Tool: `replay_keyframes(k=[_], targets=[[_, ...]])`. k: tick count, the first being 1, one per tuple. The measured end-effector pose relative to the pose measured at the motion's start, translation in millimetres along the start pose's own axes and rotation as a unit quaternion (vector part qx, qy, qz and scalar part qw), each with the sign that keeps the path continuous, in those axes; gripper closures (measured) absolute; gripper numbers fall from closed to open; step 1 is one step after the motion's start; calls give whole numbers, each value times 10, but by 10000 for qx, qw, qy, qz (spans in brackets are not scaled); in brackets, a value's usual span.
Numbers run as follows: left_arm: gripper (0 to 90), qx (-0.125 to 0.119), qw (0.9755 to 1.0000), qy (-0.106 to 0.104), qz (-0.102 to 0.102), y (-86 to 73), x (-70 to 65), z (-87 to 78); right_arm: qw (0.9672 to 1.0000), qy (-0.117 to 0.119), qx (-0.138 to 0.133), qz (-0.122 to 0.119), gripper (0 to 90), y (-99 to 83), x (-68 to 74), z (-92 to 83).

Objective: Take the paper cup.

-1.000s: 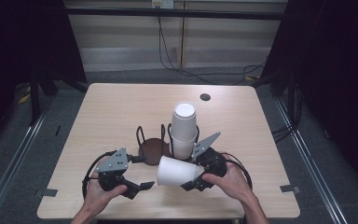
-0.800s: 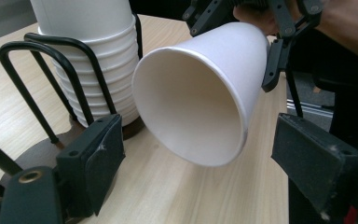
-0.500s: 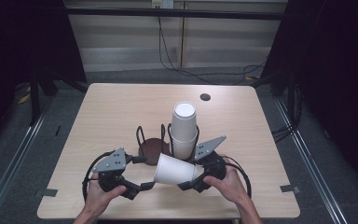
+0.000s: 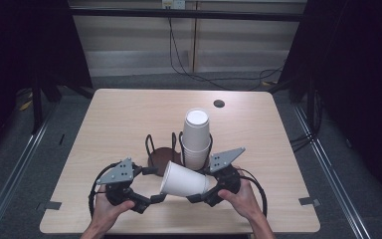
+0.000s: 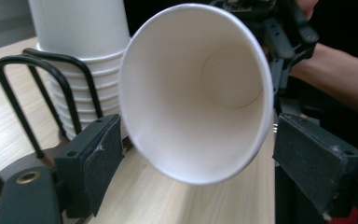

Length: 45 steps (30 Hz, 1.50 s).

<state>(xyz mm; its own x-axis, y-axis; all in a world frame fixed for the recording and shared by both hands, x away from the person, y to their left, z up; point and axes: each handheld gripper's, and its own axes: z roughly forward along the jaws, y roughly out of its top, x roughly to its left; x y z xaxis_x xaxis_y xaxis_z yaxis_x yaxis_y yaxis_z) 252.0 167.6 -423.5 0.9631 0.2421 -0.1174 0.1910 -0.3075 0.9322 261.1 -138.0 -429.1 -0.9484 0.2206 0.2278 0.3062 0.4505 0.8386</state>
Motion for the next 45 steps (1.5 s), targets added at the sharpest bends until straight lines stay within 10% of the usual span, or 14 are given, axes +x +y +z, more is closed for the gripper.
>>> replay_keyframes(k=[18,45], targets=[[43,-65,9999,140,-39,-23,21,38,9998,126,33,-141,251,42,53,55],[52,-86,9990,-386,-188,-6,-13,140,9989,348,127,-296,251,101,116,187]])
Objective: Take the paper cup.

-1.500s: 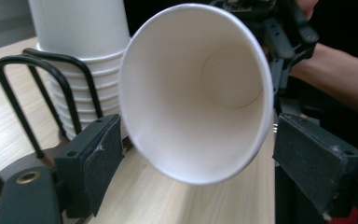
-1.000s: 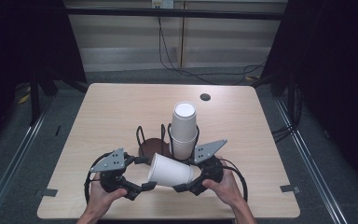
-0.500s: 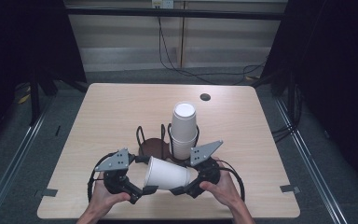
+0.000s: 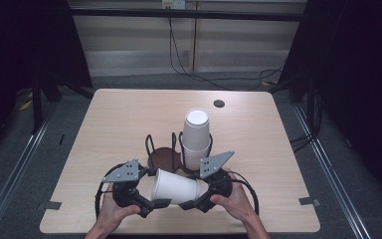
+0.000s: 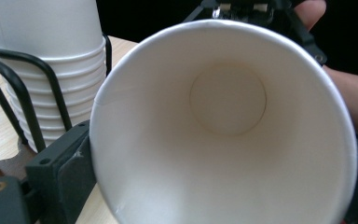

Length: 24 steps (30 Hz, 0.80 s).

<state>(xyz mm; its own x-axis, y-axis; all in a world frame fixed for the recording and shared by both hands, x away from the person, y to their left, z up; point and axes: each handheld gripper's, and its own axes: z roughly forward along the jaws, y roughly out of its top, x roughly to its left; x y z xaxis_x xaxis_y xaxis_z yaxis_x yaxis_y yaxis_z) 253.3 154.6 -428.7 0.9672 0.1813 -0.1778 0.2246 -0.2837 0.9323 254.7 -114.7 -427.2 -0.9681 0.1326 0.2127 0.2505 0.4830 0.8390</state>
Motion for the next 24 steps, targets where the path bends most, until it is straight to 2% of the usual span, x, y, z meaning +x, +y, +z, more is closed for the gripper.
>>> replay_keyframes(k=[4,7,13,21,24], targets=[[53,-2,10000,-19,-23,5,2,11,10000,33,-23,3,251,-5,-11,-5],[68,59,10000,-14,39,7,3,-4,10000,37,4,0,252,-11,-15,12],[104,0,10000,-94,20,12,7,-53,10000,52,-37,9,244,-8,-20,20],[144,75,9998,-65,171,54,-34,-79,9999,-56,-156,-26,200,-15,-13,12],[145,142,9997,-27,210,72,-45,-100,9996,-49,-271,-35,141,-14,0,-20]])
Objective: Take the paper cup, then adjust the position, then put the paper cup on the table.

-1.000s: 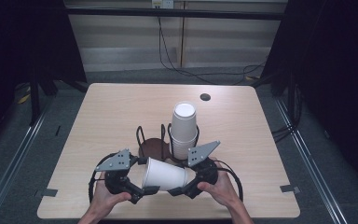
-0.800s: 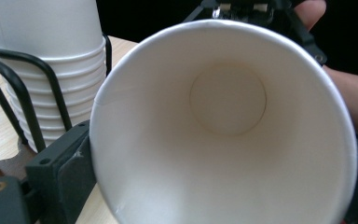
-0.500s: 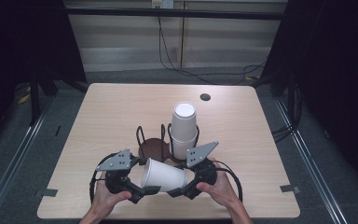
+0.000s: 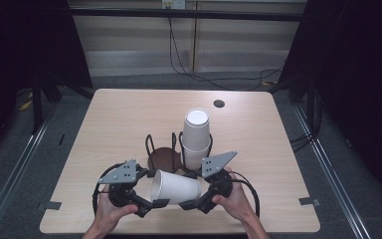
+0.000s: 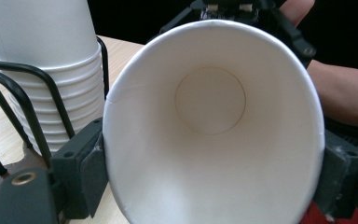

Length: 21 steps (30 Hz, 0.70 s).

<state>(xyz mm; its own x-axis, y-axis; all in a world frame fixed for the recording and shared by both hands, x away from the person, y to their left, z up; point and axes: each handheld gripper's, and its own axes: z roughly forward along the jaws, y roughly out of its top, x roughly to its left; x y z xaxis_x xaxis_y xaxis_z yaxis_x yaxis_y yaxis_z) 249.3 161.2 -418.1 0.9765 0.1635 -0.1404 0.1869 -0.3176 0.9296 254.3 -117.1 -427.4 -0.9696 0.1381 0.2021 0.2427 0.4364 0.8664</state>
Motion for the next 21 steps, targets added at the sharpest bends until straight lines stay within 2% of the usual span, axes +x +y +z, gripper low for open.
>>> replay_keyframes(k=[4,7,8,13,16,21], targets=[[144,28,9999,93,-46,-4,11,-27,9999,-55,-110,18,138,-17,0,-64],[142,46,9999,133,-90,-6,26,-46,9995,-208,-227,61,137,-50,-5,-117],[141,81,9997,203,-98,-6,33,-58,9994,-245,-215,65,137,-55,-9,-127],[138,143,9996,209,-147,-28,47,-94,9987,-412,-286,99,137,-87,-20,-170],[137,175,9994,281,-142,-40,52,-120,9978,-599,-274,112,137,-102,-19,-197],[137,251,9989,345,-173,-46,76,-179,9964,-763,-333,160,137,-140,-16,-248]])
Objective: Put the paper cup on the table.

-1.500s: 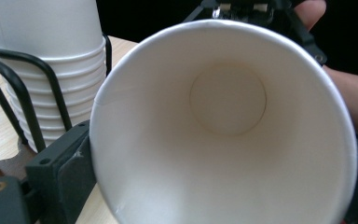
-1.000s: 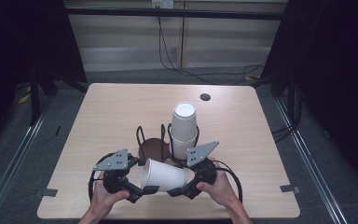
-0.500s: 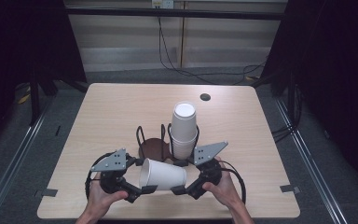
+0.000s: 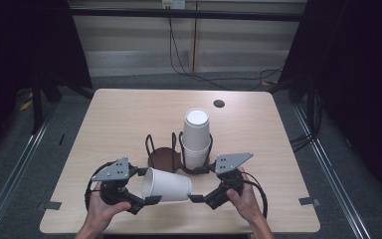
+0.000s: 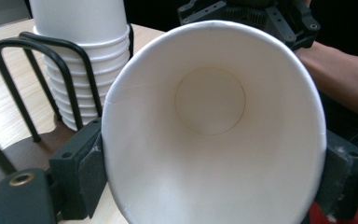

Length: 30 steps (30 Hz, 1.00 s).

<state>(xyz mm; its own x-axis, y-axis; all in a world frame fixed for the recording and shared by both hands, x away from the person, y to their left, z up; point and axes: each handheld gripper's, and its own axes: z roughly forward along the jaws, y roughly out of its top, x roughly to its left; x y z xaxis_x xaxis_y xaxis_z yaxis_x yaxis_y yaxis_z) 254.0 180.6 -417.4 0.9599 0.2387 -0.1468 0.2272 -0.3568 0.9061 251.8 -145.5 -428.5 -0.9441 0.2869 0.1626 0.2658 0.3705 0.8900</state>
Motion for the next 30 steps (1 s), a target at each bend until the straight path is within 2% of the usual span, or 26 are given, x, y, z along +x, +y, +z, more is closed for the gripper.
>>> replay_keyframes(k=[10,19,22,30], targets=[[130,161,9996,145,-177,-41,63,-77,9988,-463,-100,150,137,-56,-56,-110],[128,318,9980,388,-384,-102,135,-214,9971,-710,-181,215,137,-85,-66,-167],[128,389,9972,439,-458,-129,160,-269,9957,-855,-254,237,137,-102,-65,-191],[123,479,9952,629,-573,-184,185,-384,9924,-1192,-222,193,138,-136,-37,-215]])
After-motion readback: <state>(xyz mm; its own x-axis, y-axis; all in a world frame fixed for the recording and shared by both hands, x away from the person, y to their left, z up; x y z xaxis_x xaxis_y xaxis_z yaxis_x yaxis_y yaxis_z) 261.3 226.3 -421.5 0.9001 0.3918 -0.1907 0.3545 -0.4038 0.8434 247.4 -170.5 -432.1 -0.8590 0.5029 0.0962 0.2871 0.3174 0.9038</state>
